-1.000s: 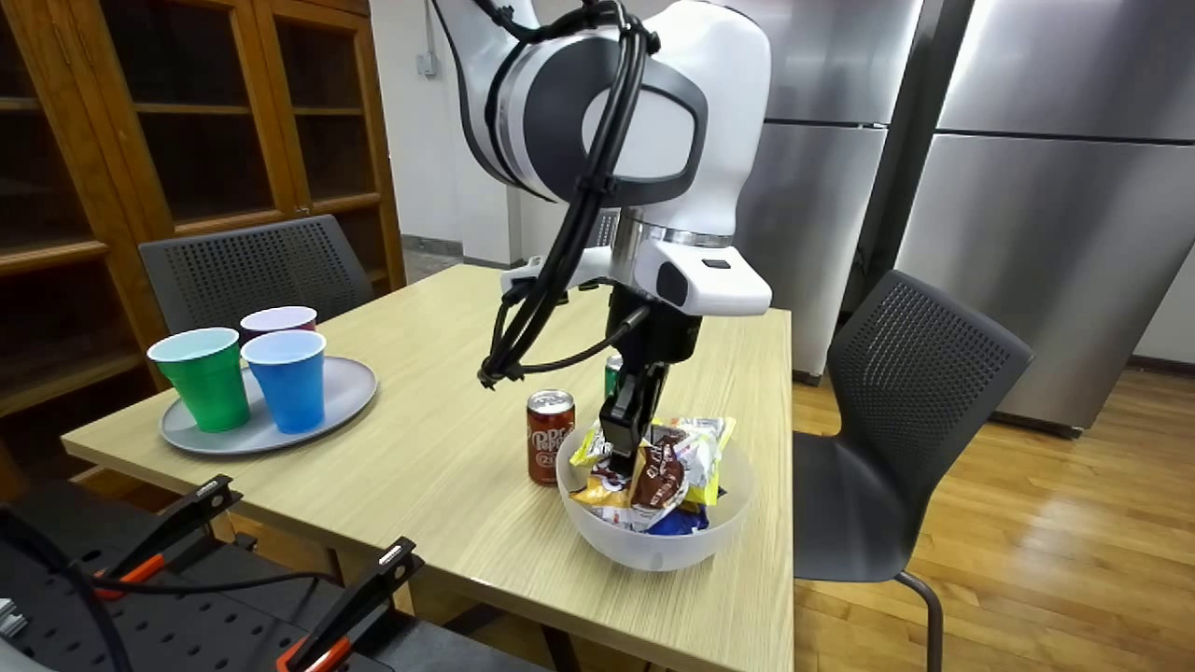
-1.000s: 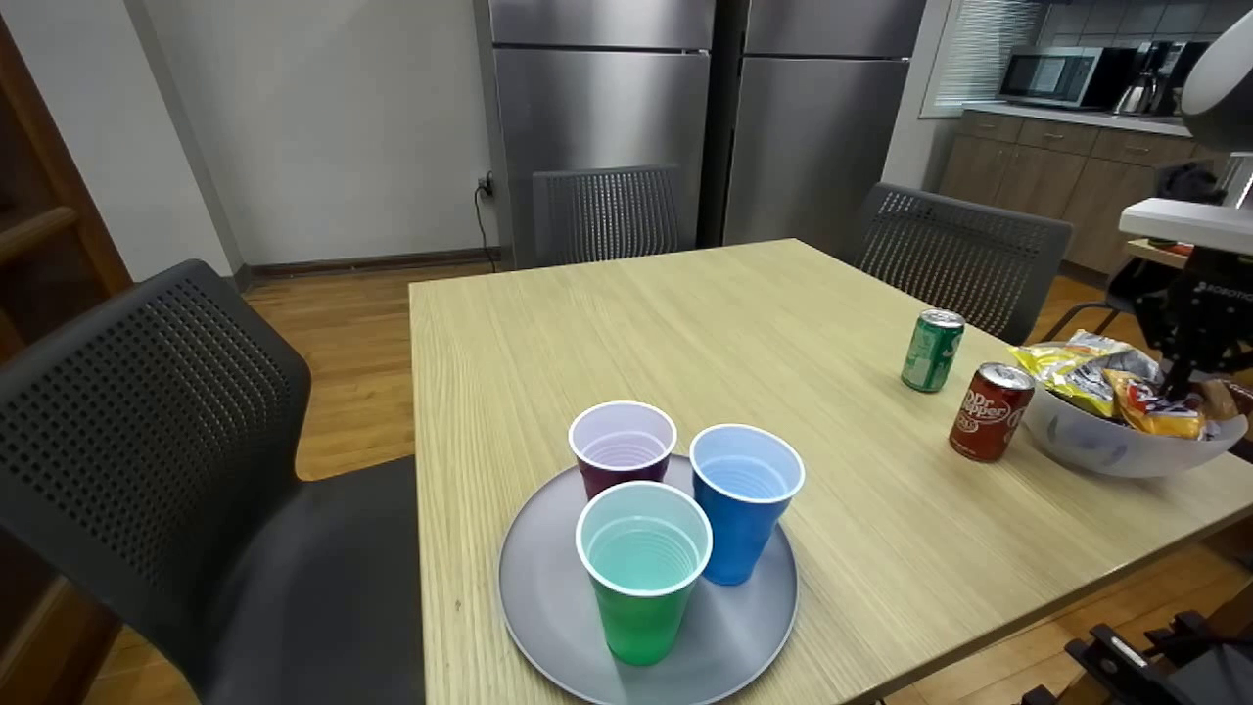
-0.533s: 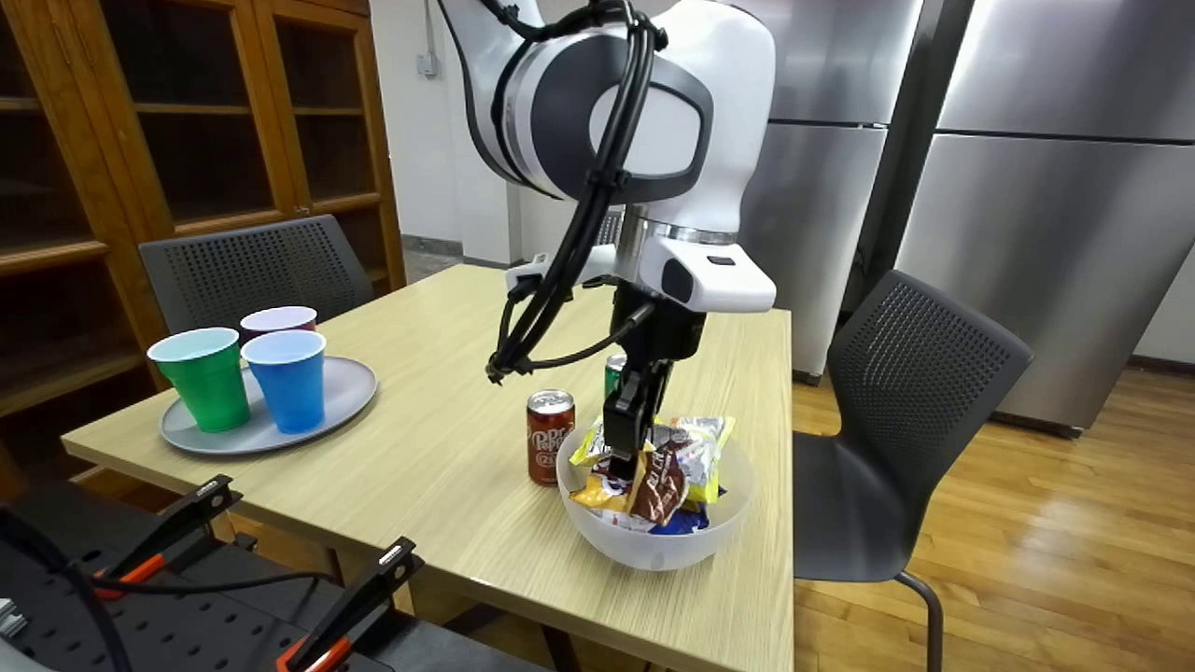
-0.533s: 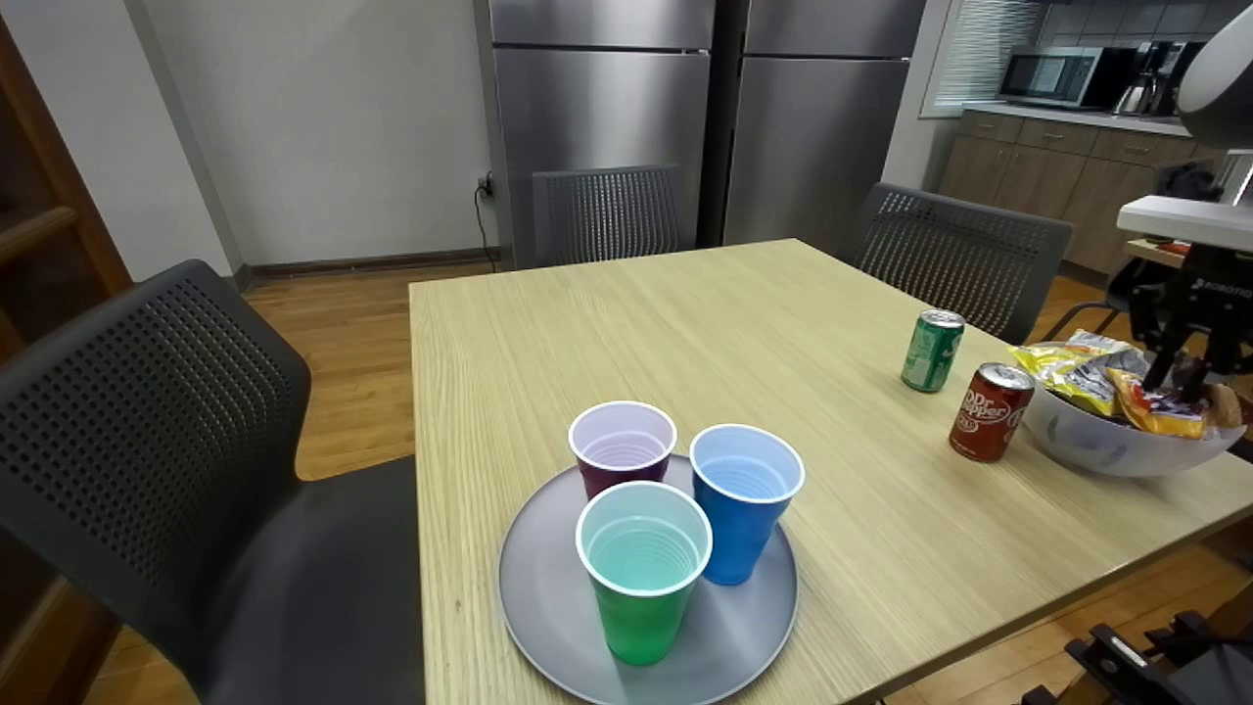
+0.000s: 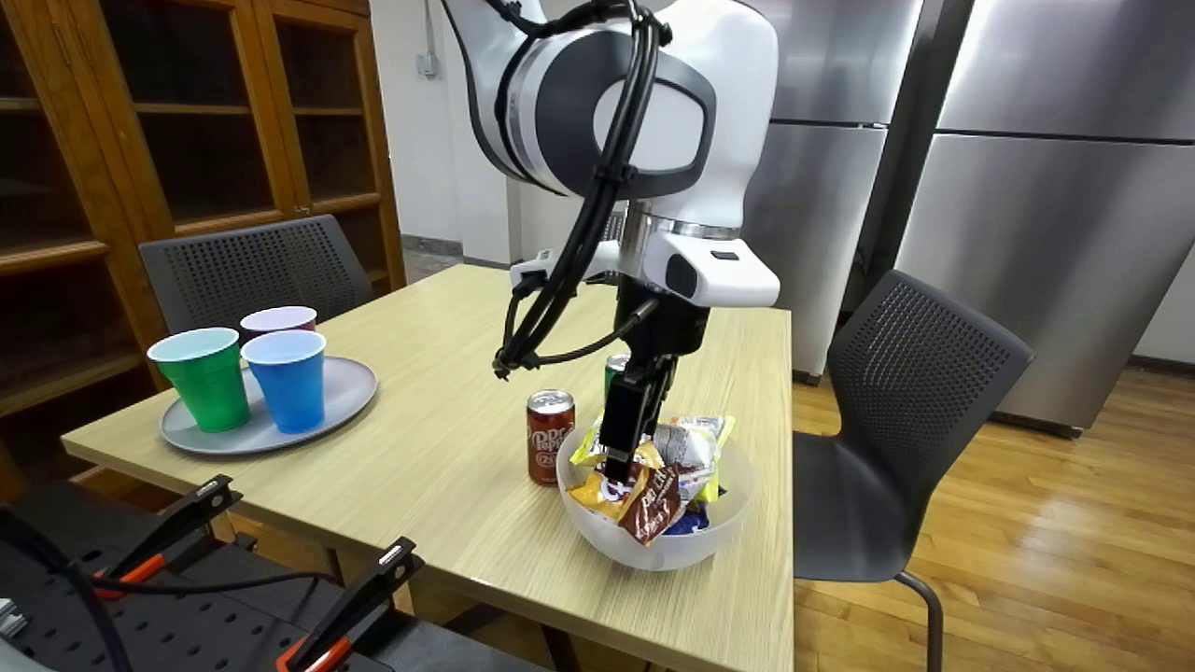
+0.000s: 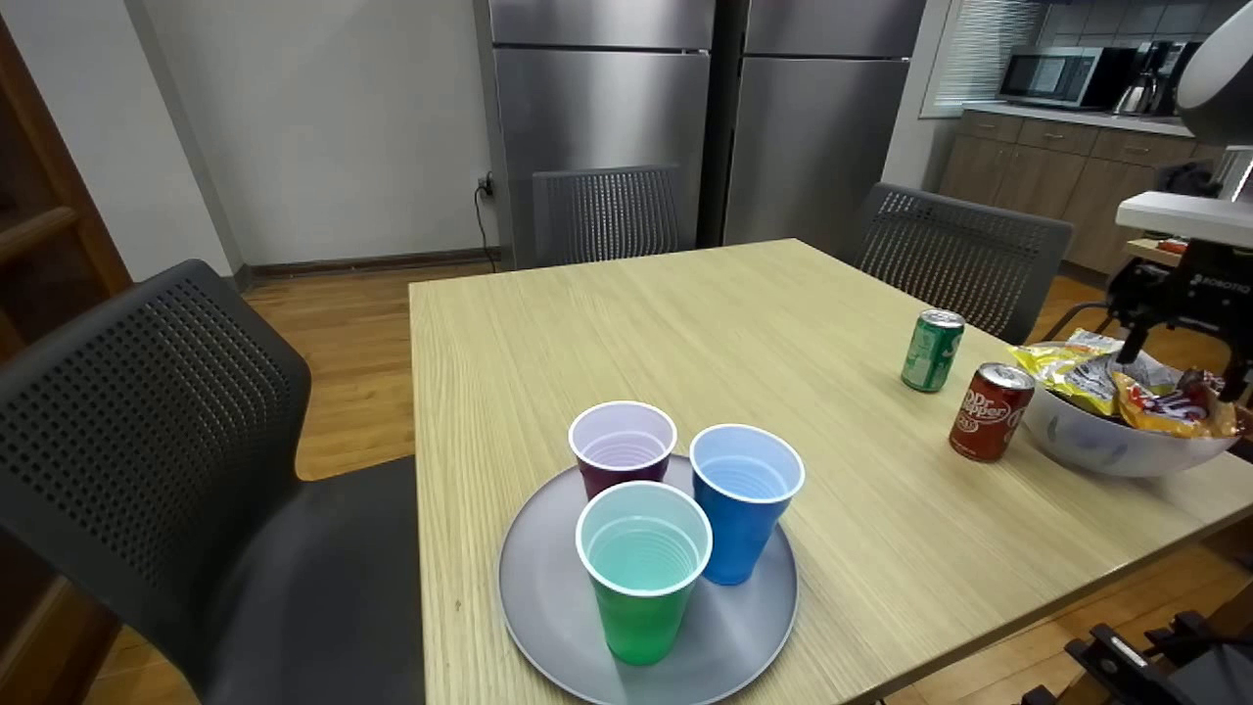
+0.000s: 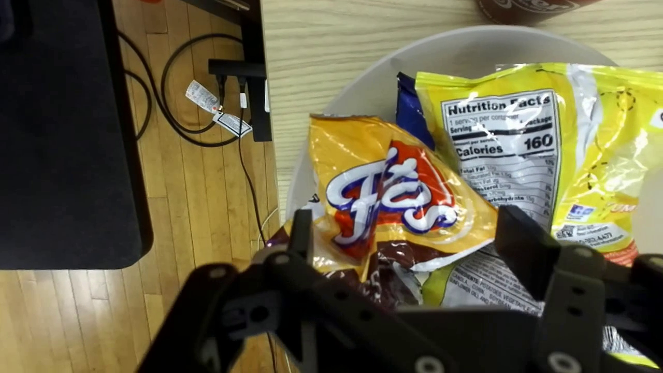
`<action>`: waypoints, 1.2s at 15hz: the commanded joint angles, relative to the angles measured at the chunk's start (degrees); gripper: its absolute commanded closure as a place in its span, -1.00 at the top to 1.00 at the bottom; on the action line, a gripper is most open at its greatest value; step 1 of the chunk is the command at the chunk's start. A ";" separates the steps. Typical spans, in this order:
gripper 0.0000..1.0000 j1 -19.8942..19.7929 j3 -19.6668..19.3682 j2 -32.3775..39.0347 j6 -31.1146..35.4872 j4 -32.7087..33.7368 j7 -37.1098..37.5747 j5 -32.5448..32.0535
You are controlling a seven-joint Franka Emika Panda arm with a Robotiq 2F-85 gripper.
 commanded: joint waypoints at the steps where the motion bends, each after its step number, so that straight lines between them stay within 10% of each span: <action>1: 1.00 1.27 -0.66 -2.08 -1.71 0.03 1.01 0.81; 18: 1.00 6.57 1.54 -10.70 -4.48 -0.23 1.07 -9.04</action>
